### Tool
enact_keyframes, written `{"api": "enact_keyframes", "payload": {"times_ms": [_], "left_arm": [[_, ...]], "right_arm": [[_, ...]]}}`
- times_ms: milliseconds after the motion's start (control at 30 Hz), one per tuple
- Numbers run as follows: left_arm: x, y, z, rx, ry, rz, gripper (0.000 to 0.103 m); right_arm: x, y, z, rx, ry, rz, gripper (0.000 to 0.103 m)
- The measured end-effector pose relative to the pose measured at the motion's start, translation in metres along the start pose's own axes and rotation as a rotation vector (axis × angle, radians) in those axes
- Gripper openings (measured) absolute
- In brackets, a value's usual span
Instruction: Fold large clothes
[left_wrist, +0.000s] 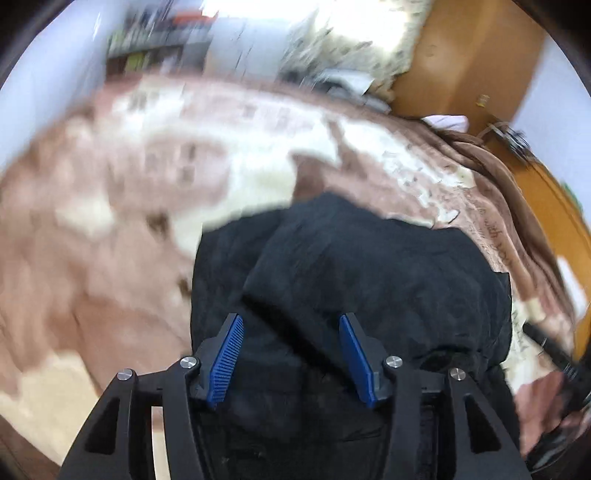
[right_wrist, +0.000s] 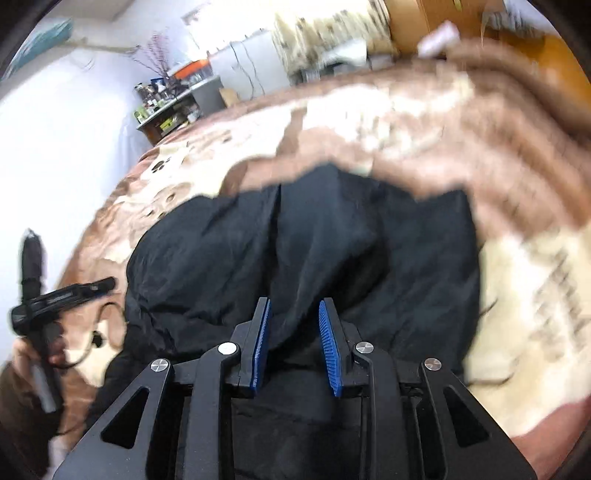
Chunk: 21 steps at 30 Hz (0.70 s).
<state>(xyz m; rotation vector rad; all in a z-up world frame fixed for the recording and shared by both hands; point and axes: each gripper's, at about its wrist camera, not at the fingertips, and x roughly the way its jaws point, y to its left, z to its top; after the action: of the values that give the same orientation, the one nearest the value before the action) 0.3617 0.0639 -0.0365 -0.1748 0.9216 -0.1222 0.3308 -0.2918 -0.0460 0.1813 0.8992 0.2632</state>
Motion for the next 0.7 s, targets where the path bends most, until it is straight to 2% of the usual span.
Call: {"api": "enact_keyframes", "payload": {"times_ms": [67, 133, 233, 300, 367, 467, 533, 600, 700], "left_arm": [[-0.010, -0.024, 0.007, 0.069, -0.036, -0.055, 0.055], [-0.005, -0.045, 0.017, 0.106, -0.029, -0.116, 0.055], [0.018, -0.063, 0.024, 0.133, 0.014, -0.068, 0.055], [0.030, -0.069, 0.022, 0.159, 0.048, -0.066, 0.055], [0.043, -0.074, 0.015, 0.203, 0.059, 0.002, 0.055], [0.069, -0.069, 0.003, 0.260, 0.091, 0.117, 0.055], [0.087, -0.055, -0.003, 0.220, 0.138, 0.101, 0.057], [0.095, -0.043, -0.007, 0.180, 0.153, 0.076, 0.057], [0.101, -0.051, -0.017, 0.266, 0.132, 0.119, 0.057]], "right_arm": [[-0.008, 0.016, 0.008, -0.072, -0.060, -0.035, 0.044], [-0.005, 0.033, 0.018, -0.114, -0.085, -0.012, 0.046], [0.011, 0.047, 0.025, -0.133, -0.093, 0.085, 0.046], [0.022, 0.053, 0.021, -0.141, -0.085, 0.076, 0.047], [0.042, 0.062, 0.021, -0.181, -0.049, 0.071, 0.047], [0.062, 0.068, 0.010, -0.216, -0.016, 0.012, 0.047], [0.079, 0.059, 0.006, -0.187, 0.036, -0.014, 0.047], [0.094, 0.046, -0.001, -0.152, 0.063, -0.048, 0.047], [0.108, 0.040, -0.011, -0.171, 0.079, -0.033, 0.047]]}}
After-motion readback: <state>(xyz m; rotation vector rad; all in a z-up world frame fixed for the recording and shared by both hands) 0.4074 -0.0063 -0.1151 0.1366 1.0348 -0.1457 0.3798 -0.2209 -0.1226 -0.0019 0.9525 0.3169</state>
